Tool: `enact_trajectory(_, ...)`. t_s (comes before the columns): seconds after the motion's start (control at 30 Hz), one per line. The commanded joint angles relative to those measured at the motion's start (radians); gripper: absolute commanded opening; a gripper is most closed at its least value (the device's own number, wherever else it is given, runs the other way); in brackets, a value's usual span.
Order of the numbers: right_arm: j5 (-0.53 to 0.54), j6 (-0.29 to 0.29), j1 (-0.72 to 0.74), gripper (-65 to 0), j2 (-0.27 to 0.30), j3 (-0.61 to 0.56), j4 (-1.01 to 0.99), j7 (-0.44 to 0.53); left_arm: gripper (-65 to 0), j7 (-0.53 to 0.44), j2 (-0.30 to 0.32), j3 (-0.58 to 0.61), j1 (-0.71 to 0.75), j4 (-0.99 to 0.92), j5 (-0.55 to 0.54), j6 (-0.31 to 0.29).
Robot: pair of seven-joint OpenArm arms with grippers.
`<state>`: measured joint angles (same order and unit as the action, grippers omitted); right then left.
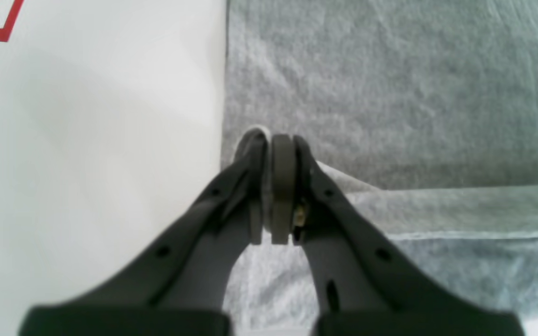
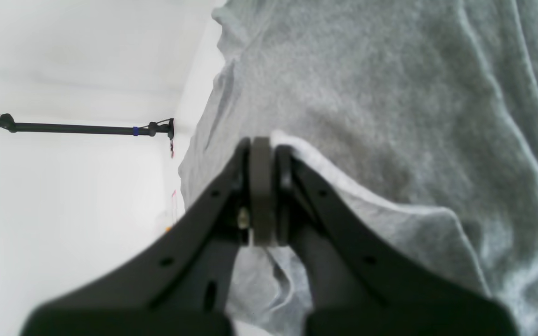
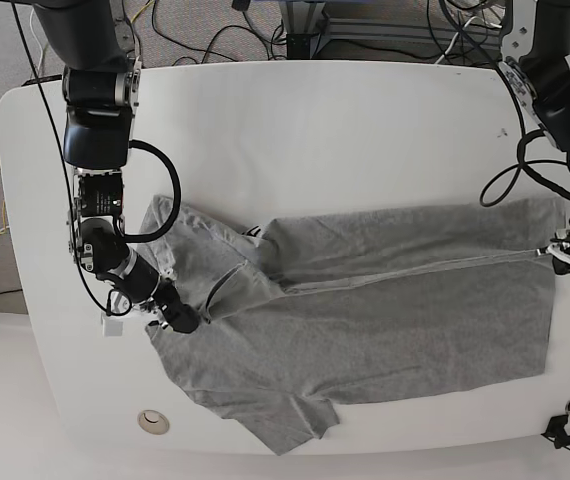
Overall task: Fold the T-shirt properly
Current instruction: 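Lift and drag the grasped edge across the shirt toward the opposite side, then release and regrasp the folded edge with both grippers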
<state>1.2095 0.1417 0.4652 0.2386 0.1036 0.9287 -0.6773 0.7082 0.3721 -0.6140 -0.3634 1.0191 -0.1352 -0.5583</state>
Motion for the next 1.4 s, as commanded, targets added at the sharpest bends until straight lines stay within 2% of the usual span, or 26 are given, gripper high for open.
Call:
enact_trajectory(0.0,-0.023,0.019,0.040,-65.0,0.008,0.005,0.011,0.028,-65.0,-0.071,0.025,0.003,-0.027,0.019,-0.014,0.002)
enact_trajectory(0.1,-0.058,0.019,0.036,-65.0,-0.017,0.009,0.008,0.028,-65.0,-0.084,0.025,0.003,-0.021,0.017,-0.014,0.001)
enact_trajectory(0.3,-0.098,0.019,0.036,-65.0,-0.026,0.008,0.006,0.041,-65.0,-0.088,0.025,0.003,-0.023,0.017,-0.014,-0.003)
enact_trajectory(0.33,-0.101,0.019,0.039,-65.0,-0.032,0.006,0.006,0.047,-63.1,-0.088,0.025,0.003,-0.024,0.017,-0.014,0.002)
enact_trajectory(0.43,-0.102,0.012,0.060,-65.0,-0.045,0.005,0.006,0.054,-32.4,-0.106,0.025,0.003,-0.029,0.017,-0.014,0.004)
enact_trajectory(0.5,-0.136,0.008,0.073,-47.5,-0.048,0.005,0.005,0.057,-15.6,-0.155,0.025,0.004,-0.029,0.017,-0.014,0.004)
enact_trajectory(0.57,-0.198,0.006,0.097,-25.6,-0.058,0.008,0.005,0.077,-6.0,-0.197,0.025,0.010,-0.033,0.005,-0.014,0.004)
enact_trajectory(0.6,-0.224,0.006,0.105,-16.5,-0.064,0.008,0.010,0.081,-4.6,-0.221,0.029,0.019,-0.044,0.004,-0.014,0.004)
enact_trajectory(0.63,-0.244,0.006,0.106,-11.6,-0.064,0.008,0.014,0.081,-4.6,-0.247,0.046,0.027,-0.044,0.004,-0.014,0.004)
enact_trajectory(0.7,-0.262,0.016,0.108,-11.7,-0.061,0.006,0.039,0.080,-4.6,-0.312,0.061,0.049,-0.042,0.005,-0.014,0.004)
enact_trajectory(0.77,-0.260,0.019,0.093,-12.2,-0.023,-0.002,0.095,0.066,-4.6,-0.361,0.081,0.058,-0.035,0.007,-0.014,-0.003)
enact_trajectory(0.83,-0.260,0.019,0.048,-12.2,0.018,-0.040,0.192,0.017,-4.6,-0.370,0.100,0.058,0.010,0.030,-0.016,-0.003)
enact_trajectory(1.03,-0.265,0.006,-0.131,-12.3,0.192,-0.126,0.490,-0.020,-4.6,-0.421,0.104,0.072,0.218,0.203,-0.014,-0.003)
enact_trajectory(1.17,-0.274,0.006,-0.227,-12.3,0.311,-0.169,0.527,-0.020,-4.6,-0.421,0.104,0.110,0.361,0.309,-0.016,-0.004)
enact_trajectory(1.23,-0.343,0.006,-0.280,-12.3,0.341,-0.167,0.544,-0.020,-4.6,-0.421,0.101,0.110,0.409,0.346,-0.016,-0.004)
enact_trajectory(1.37,-0.566,0.020,-0.356,-12.3,0.339,-0.166,0.570,-0.017,-4.6,-0.422,0.097,0.108,0.464,0.379,-0.016,-0.004)
